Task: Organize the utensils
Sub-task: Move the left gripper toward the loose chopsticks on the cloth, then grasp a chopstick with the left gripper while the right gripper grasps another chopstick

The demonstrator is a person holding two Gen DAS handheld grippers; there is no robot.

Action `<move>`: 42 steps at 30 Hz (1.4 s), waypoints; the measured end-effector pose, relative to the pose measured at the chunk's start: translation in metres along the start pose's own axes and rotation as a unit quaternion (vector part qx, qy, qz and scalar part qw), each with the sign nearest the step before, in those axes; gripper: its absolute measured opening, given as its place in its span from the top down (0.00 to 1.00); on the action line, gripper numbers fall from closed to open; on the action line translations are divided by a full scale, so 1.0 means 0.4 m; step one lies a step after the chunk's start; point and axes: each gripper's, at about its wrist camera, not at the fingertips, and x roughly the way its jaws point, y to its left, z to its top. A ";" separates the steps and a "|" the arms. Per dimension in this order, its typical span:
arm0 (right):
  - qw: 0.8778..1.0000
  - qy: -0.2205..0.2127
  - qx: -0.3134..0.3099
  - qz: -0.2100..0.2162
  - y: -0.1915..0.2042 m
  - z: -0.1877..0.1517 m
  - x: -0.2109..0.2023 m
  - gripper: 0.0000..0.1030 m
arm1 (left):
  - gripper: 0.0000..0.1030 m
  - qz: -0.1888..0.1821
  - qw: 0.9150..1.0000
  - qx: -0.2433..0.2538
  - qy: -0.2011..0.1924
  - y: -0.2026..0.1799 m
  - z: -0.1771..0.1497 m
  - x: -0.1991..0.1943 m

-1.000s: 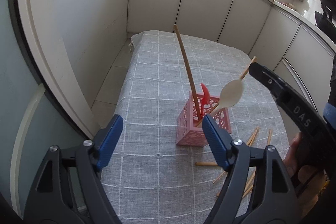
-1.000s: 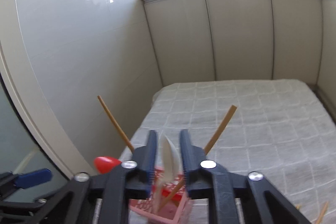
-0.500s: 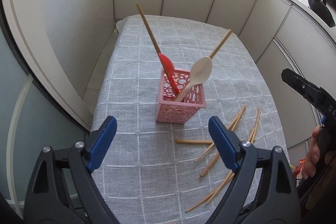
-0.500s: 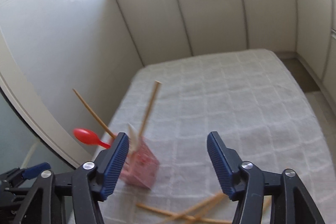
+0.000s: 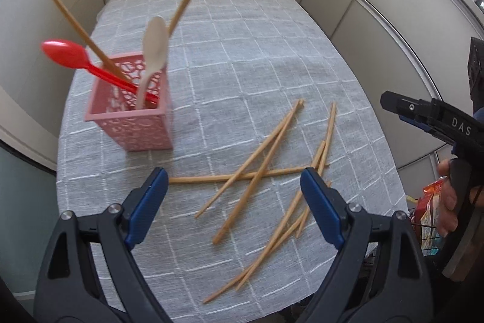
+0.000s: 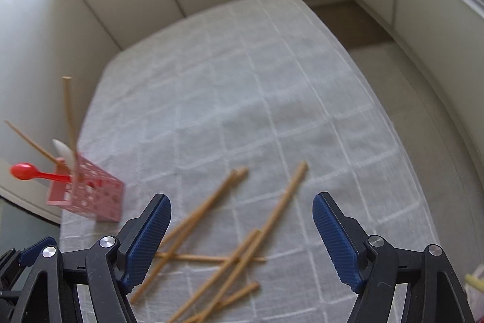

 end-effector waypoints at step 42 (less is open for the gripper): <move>0.981 0.162 0.106 -0.025 -0.180 0.019 0.231 0.21 | 0.92 -0.028 0.997 0.044 0.060 -0.161 0.138 0.352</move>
